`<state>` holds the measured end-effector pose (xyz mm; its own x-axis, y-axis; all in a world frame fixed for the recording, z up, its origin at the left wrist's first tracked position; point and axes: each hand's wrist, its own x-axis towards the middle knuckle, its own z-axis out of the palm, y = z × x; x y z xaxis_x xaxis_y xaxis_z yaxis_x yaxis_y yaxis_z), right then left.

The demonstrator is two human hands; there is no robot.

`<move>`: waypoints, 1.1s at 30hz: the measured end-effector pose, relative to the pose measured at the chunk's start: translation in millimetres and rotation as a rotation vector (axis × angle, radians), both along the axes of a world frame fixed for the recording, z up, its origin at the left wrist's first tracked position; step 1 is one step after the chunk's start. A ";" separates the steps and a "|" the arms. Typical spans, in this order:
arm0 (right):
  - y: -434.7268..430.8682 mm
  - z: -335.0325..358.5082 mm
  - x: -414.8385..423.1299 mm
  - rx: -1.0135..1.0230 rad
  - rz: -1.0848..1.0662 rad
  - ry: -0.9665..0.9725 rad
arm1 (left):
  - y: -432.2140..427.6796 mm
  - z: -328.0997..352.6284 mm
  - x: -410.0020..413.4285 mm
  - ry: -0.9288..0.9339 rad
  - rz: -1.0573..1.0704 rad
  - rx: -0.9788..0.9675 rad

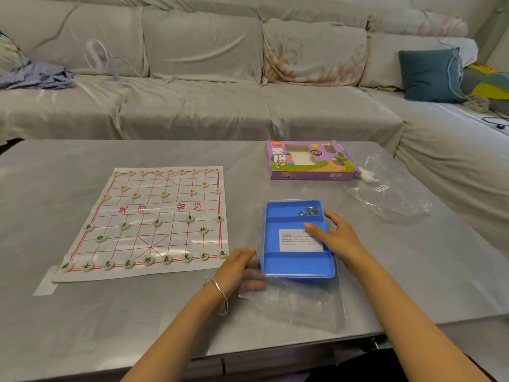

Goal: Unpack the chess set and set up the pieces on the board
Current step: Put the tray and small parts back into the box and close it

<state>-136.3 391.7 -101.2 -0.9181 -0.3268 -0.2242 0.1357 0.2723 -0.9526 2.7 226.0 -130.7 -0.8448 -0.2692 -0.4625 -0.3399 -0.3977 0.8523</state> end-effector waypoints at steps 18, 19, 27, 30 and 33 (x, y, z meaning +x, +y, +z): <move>-10.4 -7.6 10.6 0.711 -0.073 0.694 | -2.2 -7.4 -3.0 -0.057 0.011 -0.026; -9.6 -9.5 9.0 0.681 -0.098 0.742 | -2.1 -7.7 -3.1 -0.058 0.014 -0.024; -1.5 -6.8 -1.1 -0.072 0.056 -0.320 | -2.0 -6.4 -8.4 0.068 0.080 0.077; 2.8 -4.4 -10.2 -0.241 0.146 -0.403 | -4.7 1.8 -18.7 0.081 0.042 0.015; 5.1 -2.4 -24.6 -0.294 0.088 -0.385 | -7.4 19.3 -40.8 0.055 -0.041 -0.050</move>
